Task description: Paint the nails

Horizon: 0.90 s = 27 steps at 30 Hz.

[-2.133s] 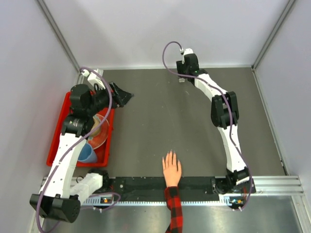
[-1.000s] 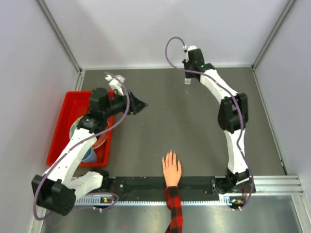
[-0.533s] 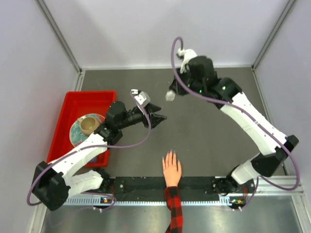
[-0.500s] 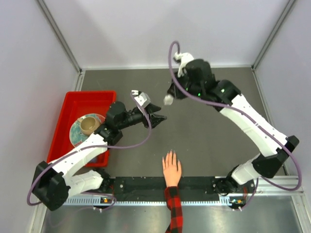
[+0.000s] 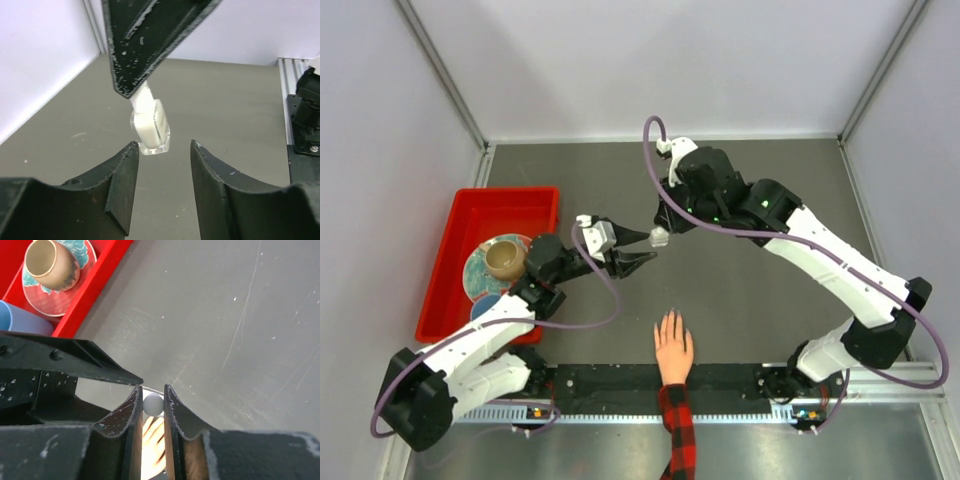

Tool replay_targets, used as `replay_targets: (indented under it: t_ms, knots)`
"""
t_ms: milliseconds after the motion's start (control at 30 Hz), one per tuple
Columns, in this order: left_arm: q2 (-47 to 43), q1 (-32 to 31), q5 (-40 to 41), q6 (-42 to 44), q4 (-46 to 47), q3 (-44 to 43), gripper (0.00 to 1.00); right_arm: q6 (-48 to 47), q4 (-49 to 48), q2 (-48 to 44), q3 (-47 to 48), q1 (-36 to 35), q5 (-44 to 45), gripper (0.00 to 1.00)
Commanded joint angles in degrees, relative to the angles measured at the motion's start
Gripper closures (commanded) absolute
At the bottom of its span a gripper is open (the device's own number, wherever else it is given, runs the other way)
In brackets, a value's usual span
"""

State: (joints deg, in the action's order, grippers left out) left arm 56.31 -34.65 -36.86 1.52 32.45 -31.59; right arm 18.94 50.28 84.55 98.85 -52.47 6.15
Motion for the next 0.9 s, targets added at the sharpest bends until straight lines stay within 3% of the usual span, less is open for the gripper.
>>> replay_targets:
  t_ms: [0,333,867]
  knots:
    - [-2.1,-0.2,-3.7,-1.3,10.4,2.5,0.49,4.6,-3.8,-4.6,-1.0,-0.9,-1.6,1.00]
    - [-0.6,-0.2,-1.5,-5.6,15.3,2.2,0.50,10.5,-6.2,-6.5,-2.4,-1.3,-5.5,1.00]
    - [-0.4,-0.3,-1.2,-7.1,14.7,1.6,0.54,9.5,-4.9,-3.7,-0.1,-4.4,0.4,1.00]
